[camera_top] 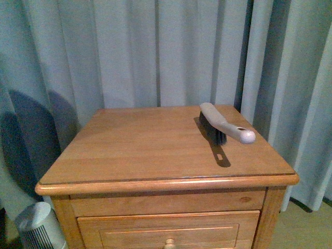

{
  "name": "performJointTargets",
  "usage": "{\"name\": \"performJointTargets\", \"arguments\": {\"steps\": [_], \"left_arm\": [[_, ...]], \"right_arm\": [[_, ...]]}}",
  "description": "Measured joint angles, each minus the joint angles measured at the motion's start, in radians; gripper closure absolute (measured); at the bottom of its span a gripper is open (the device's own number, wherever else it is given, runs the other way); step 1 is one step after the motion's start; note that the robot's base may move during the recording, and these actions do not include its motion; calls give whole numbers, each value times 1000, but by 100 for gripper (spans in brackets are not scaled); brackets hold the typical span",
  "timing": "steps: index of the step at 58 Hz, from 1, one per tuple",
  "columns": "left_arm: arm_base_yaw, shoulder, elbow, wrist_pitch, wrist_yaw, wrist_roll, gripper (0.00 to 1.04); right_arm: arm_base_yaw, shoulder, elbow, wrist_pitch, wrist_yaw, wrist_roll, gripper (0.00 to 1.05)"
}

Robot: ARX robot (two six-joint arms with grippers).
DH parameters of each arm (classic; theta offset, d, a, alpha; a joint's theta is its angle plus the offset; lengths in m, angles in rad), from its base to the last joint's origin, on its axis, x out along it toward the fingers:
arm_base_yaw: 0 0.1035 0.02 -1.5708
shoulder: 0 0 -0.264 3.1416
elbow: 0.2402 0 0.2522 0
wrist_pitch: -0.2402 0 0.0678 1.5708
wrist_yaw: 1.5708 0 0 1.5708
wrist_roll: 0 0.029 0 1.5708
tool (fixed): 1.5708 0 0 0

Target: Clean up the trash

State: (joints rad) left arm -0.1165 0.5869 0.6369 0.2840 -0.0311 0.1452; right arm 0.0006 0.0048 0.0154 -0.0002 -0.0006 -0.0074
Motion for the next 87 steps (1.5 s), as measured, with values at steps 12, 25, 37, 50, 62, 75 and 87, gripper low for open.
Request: {"name": "performJointTargets", "arguments": {"steps": [12, 25, 37, 50, 62, 75, 87], "left_arm": [[11, -8, -19, -24, 8, -28, 77], [8, -11, -20, -29, 8, -40, 77], [8, -11, -21, -29, 7, -43, 77], [7, -11, -21, -29, 8, -43, 77], [7, -11, -21, -29, 8, -43, 77], [6, -11, -21, -29, 8, -43, 77], [7, -11, -21, -29, 8, -43, 77]], "right_arm": [[0, 0, 0, 0, 0, 0, 7], [0, 0, 0, 0, 0, 0, 7], [138, 349, 177, -90, 382, 100, 7], [208, 936, 749, -266, 264, 204, 7], [283, 1344, 1217, -497, 240, 243, 7], [348, 1661, 1519, -628, 262, 256, 7], [401, 1833, 1630, -643, 266, 278, 7]]}}
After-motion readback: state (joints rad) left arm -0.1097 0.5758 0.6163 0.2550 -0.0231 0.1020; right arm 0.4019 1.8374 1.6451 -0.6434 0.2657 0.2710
